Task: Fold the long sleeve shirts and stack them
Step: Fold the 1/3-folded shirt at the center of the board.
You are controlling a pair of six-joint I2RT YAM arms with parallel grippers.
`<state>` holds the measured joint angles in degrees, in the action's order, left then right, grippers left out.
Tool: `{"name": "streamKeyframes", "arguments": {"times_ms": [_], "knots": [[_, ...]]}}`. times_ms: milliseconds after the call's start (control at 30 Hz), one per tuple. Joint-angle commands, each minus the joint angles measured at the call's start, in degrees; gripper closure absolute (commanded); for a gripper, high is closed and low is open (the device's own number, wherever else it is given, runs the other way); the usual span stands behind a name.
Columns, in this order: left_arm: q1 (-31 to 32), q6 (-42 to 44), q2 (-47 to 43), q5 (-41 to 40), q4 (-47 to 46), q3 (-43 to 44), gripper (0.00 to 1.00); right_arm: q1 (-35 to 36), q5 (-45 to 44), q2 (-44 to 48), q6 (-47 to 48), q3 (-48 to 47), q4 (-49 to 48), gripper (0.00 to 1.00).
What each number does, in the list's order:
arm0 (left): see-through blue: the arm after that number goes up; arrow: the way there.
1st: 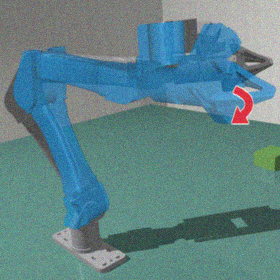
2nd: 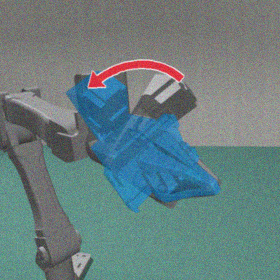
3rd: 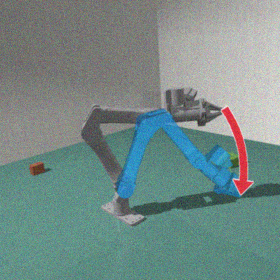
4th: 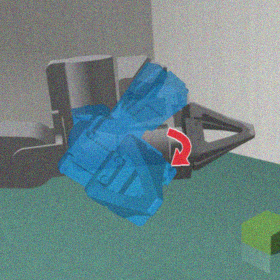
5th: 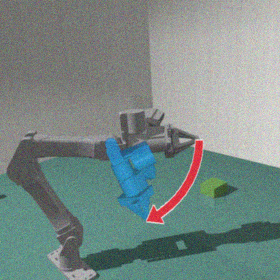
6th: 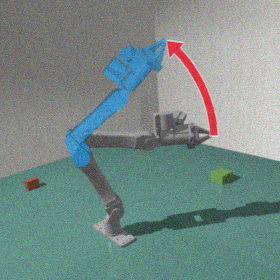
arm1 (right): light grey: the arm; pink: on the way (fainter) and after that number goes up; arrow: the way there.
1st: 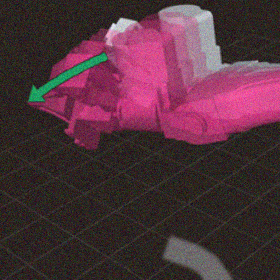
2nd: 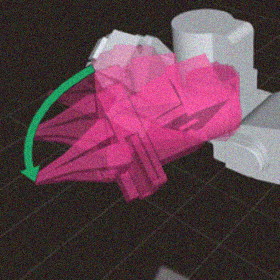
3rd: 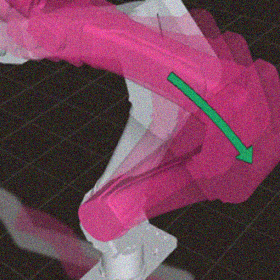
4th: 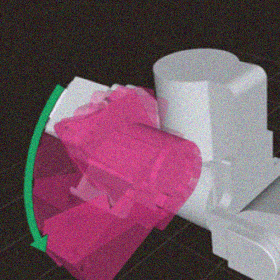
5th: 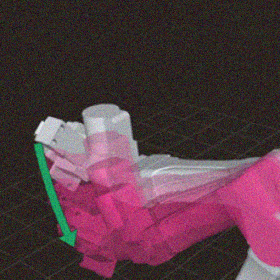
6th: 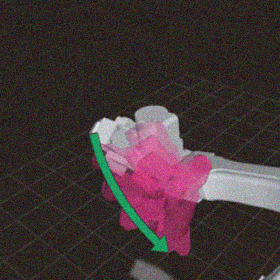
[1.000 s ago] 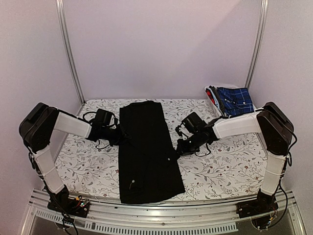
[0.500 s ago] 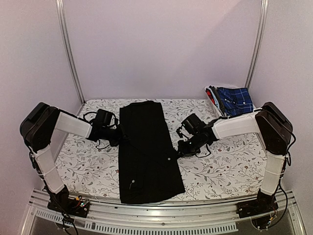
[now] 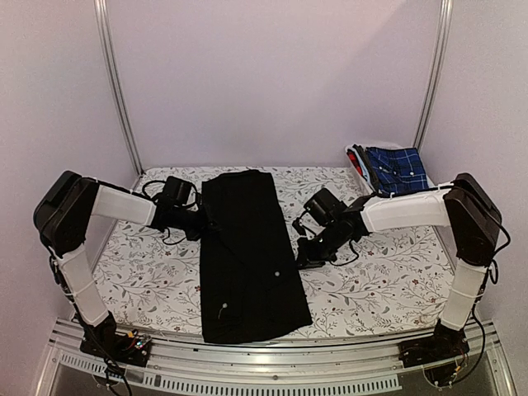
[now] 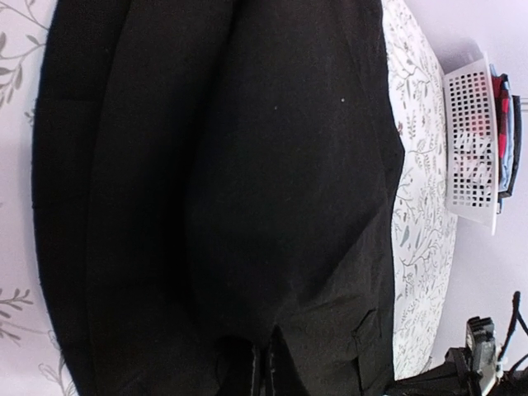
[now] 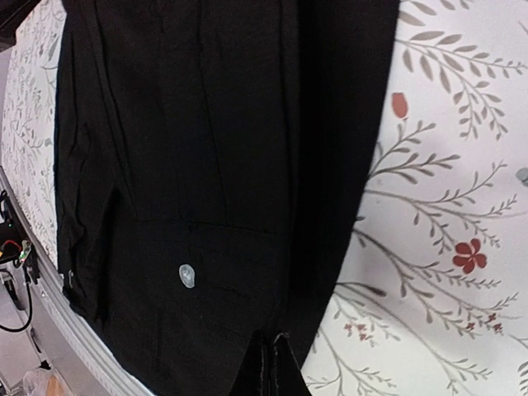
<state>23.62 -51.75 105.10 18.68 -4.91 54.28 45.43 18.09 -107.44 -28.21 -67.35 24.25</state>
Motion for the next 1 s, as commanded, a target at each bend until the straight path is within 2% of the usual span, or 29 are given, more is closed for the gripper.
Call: {"name": "streamKeyframes", "arguments": {"times_ms": [0,267,533,633,967], "knots": [[-0.15,2.58,-0.01,-0.36,3.15,2.03,1.0,2.45,3.42,3.98,-2.28,-1.71,4.62,1.0],[-0.2,4.0,0.41,1.6,4.37,1.08,0.98,4.96,3.13,5.19,-5.34,1.1,4.42,1.0],[-0.19,5.24,-2.36,1.43,4.73,-1.92,0.78,6.06,2.21,7.2,-7.72,4.28,3.15,1.0],[-0.17,5.79,-4.32,0.51,7.73,-2.17,0.73,6.4,2.07,7.15,-8.29,4.34,2.34,1.0],[0.57,8.57,-9.79,-2.62,12.73,1.05,0.72,7.81,0.96,7.9,-9.91,6.12,1.94,1.0]]}}
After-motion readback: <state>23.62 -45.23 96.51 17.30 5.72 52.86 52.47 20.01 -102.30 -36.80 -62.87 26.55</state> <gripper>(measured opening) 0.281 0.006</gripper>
